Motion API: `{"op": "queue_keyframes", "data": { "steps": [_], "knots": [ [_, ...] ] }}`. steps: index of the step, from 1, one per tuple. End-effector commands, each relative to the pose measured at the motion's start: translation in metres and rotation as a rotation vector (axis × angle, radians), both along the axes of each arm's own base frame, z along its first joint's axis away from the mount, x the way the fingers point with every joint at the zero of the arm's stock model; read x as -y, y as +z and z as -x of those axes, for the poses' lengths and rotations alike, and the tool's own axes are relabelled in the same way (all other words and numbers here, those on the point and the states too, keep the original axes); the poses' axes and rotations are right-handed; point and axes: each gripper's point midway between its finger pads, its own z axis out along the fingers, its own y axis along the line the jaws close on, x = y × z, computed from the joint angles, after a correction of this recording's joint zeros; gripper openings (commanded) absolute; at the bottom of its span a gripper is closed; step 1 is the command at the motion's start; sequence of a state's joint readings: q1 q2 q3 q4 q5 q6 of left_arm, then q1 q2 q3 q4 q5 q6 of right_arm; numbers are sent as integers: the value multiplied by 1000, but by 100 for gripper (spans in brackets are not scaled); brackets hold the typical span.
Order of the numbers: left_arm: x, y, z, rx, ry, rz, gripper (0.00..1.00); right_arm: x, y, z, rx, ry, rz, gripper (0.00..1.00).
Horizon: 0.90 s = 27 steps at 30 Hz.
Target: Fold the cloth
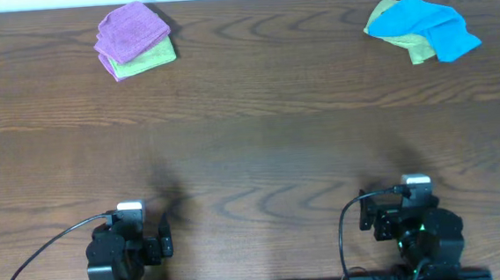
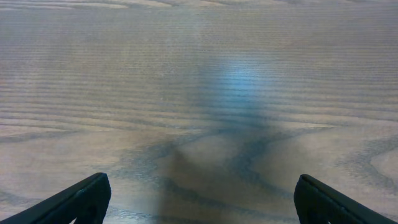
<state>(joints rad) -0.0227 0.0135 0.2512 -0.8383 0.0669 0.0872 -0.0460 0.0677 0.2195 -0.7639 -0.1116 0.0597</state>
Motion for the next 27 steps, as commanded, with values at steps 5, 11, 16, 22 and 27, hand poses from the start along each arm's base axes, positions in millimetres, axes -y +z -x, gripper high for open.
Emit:
{"op": "queue_keyframes", "data": {
  "steps": [5, 11, 16, 22, 27],
  "knots": [
    [-5, -12, 9, -54, -7, -52, 95, 15, 74, -18, -44, -103, -46, 99],
    [-5, -12, 9, -54, -7, -52, 95, 34, 131, -59, -176, -173, -63, 99],
    [-5, -12, 9, -54, -7, -52, 95, 52, 158, -105, -281, -215, -58, 99],
    [-5, -12, 9, -54, -7, -52, 95, 85, 167, -174, -352, -263, -52, 99],
    [-5, -12, 9, -54, -7, -52, 95, 123, 160, -225, -361, -325, -58, 99]
  ]
}}
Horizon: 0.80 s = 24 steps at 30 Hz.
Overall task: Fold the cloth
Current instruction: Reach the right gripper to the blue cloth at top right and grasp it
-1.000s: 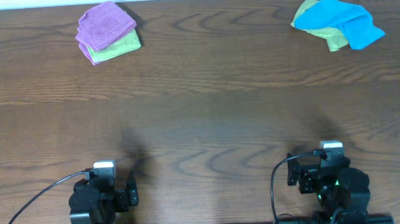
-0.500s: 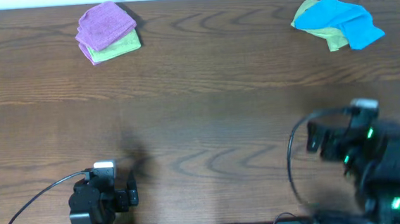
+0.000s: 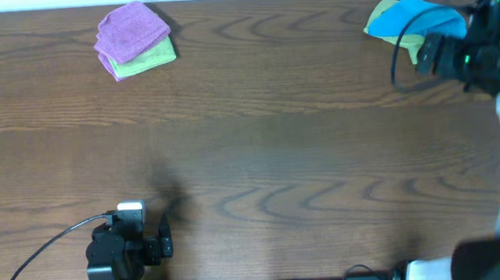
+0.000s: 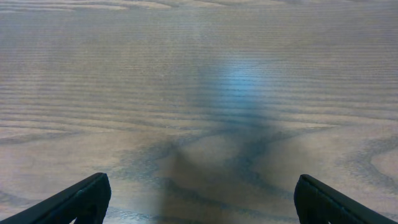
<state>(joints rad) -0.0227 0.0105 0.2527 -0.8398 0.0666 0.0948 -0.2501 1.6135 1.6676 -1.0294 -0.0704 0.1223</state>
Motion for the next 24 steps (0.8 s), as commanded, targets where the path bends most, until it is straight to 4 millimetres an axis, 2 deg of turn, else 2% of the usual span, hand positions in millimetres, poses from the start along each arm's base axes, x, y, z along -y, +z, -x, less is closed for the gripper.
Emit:
{"op": "queue_keyframes", "data": {
  "steps": [1, 4, 8, 24],
  "knots": [
    [-5, -13, 9, -57, -2, -46, 95, 31, -3, -23, -3, -62, 25, 99],
    [-5, -13, 9, -57, -2, -46, 95, 52, -13, -43, 5, -93, 40, 99],
    [-5, -13, 9, -57, -2, -46, 95, 70, -30, -72, 52, -105, 58, 99],
    [-5, -13, 9, -57, -2, -46, 96, 103, -97, -148, 165, -146, 72, 97]
  ]
}}
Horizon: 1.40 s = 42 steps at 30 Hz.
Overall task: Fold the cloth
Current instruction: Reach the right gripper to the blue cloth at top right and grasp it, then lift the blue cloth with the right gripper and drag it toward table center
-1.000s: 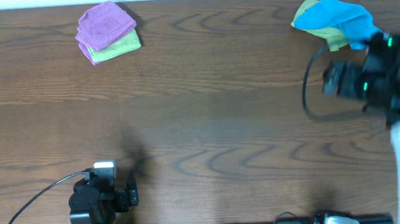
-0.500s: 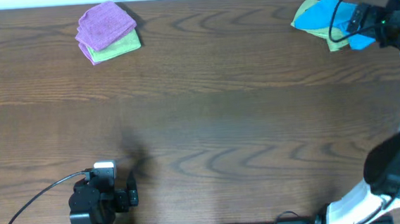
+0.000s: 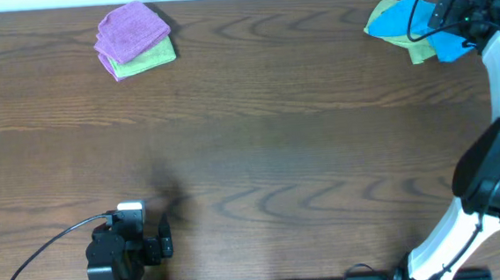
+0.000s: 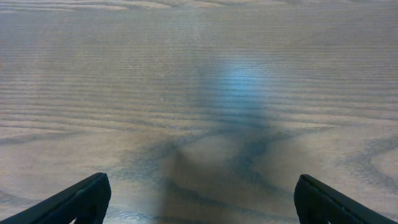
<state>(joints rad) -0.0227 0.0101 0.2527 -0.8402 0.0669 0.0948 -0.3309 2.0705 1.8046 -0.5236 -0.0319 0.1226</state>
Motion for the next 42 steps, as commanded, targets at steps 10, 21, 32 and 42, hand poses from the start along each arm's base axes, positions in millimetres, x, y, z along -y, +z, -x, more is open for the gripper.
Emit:
{"op": "queue_keyframes", "data": {
  "steps": [10, 21, 32, 42],
  "knots": [
    [-5, -13, 9, -57, -1, -46, 95, 45, -90, -17, -14, -215, -118, 94],
    [-5, -13, 9, -57, -1, -46, 95, 37, -143, -21, -51, -224, -219, 76],
    [-5, -13, 9, -57, -1, -46, 95, 39, -82, -29, 40, -163, -144, 1],
    [-5, -13, 9, -57, -1, -46, 95, 13, 51, -16, 174, -15, 22, 1]
  ]
}}
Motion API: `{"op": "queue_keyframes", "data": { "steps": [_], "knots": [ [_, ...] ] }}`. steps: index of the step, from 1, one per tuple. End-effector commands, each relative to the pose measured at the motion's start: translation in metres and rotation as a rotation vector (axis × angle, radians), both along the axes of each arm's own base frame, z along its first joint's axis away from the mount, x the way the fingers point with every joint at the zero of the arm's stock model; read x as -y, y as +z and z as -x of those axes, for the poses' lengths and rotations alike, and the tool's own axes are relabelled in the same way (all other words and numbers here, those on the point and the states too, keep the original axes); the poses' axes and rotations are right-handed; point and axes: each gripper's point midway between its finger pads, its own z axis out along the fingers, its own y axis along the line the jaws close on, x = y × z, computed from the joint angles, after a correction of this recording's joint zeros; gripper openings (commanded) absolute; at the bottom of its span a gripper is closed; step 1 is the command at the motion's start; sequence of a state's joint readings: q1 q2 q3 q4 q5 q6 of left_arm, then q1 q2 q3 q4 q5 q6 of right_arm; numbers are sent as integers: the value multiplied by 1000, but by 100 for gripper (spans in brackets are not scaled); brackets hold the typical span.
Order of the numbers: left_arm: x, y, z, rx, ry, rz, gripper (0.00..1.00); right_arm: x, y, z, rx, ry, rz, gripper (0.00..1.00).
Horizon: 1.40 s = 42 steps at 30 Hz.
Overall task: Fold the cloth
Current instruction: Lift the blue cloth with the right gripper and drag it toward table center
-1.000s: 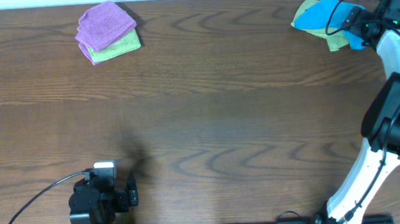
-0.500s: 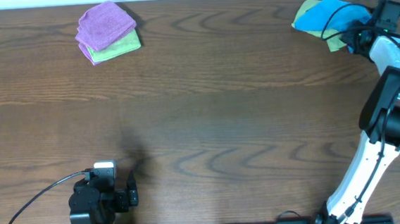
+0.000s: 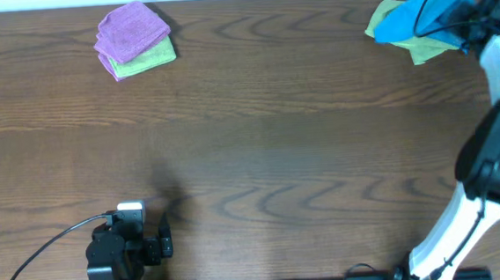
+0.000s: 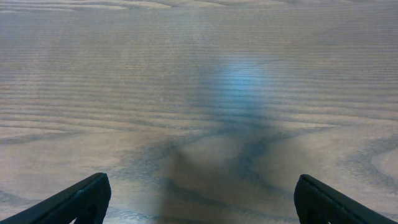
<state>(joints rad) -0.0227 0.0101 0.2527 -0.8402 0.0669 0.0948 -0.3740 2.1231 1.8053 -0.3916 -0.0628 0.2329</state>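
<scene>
A crumpled blue cloth (image 3: 414, 18) lies at the table's far right on a yellow-green cloth (image 3: 425, 50). My right gripper (image 3: 478, 14) sits at the blue cloth's right edge, with the arm stretched up along the frame's right side. The cloth is bunched and drawn toward the gripper, which appears shut on it, though its jaws are small and partly cut off. My left gripper (image 4: 200, 202) rests open at the near left over bare wood, both fingers wide apart and nothing between them.
At the far left a folded purple cloth (image 3: 132, 29) sits on a light green one (image 3: 147, 61). The brown wooden table (image 3: 258, 131) spans the whole view. The left arm's base (image 3: 117, 255) and its cable stand at the near edge.
The blue cloth's lower right flap no longer lies spread on the table; the cloth is now bunched up toward my right gripper. The left arm has not moved.
Both arms were parked at the near edge, with the blue cloth lying spread. Then my right arm was out at the far right over the cloth, then at its right edge. Now the cloth is gathered at that gripper.
</scene>
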Motion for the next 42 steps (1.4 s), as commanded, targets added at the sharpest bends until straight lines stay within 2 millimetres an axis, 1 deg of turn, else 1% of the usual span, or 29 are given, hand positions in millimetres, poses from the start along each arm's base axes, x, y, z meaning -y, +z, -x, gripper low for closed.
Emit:
{"op": "queue_keyframes", "data": {
  "steps": [1, 3, 7, 9, 11, 14, 17, 18, 20, 23, 26, 29, 30, 33, 37, 40, 42],
  "knots": [
    [-5, -13, 9, -57, -1, -46, 95, -19, 68, 3, 77, 92, 121, 2],
    [-5, -13, 9, -57, -1, -46, 95, -31, 91, 9, 94, 125, 153, 1],
    [-5, -13, 9, -57, -1, -46, 95, -57, 120, 26, 96, 164, 158, 1],
    [-5, -13, 9, -57, -1, -46, 95, -72, 127, 36, 79, 186, 150, 1],
    [-5, -13, 9, -57, -1, -46, 95, -91, 132, 48, 50, 224, 144, 1],
    [-5, -13, 9, -57, -1, -46, 95, -126, 136, 66, -5, 315, 160, 1],
    [-5, -13, 9, -57, -1, -46, 95, -168, 139, 91, -70, 429, 175, 1],
    [-5, -13, 9, -57, -1, -46, 95, -183, 140, 102, -95, 471, 178, 1],
    [-5, -13, 9, -57, -1, -46, 96, -207, 142, 122, -133, 537, 180, 1],
    [-5, -13, 9, -57, -1, -46, 95, -245, 148, 160, -184, 634, 171, 1],
    [-5, -13, 9, -57, -1, -46, 95, -271, 157, 197, -211, 714, 172, 1],
    [-5, -13, 9, -57, -1, -46, 95, -288, 164, 234, -240, 783, 174, 2],
    [-5, -13, 9, -57, -1, -46, 95, -293, 166, 250, -255, 808, 172, 2],
    [-5, -13, 9, -57, -1, -46, 95, -301, 173, 287, -273, 862, 173, 1],
    [-5, -13, 9, -57, -1, -46, 95, -307, 183, 322, -263, 916, 166, 2],
    [-5, -13, 9, -57, -1, -46, 95, -309, 186, 342, -254, 945, 149, 1],
    [-5, -13, 9, -57, -1, -46, 95, -311, 184, 353, -259, 966, 129, 2]
  ]
}}
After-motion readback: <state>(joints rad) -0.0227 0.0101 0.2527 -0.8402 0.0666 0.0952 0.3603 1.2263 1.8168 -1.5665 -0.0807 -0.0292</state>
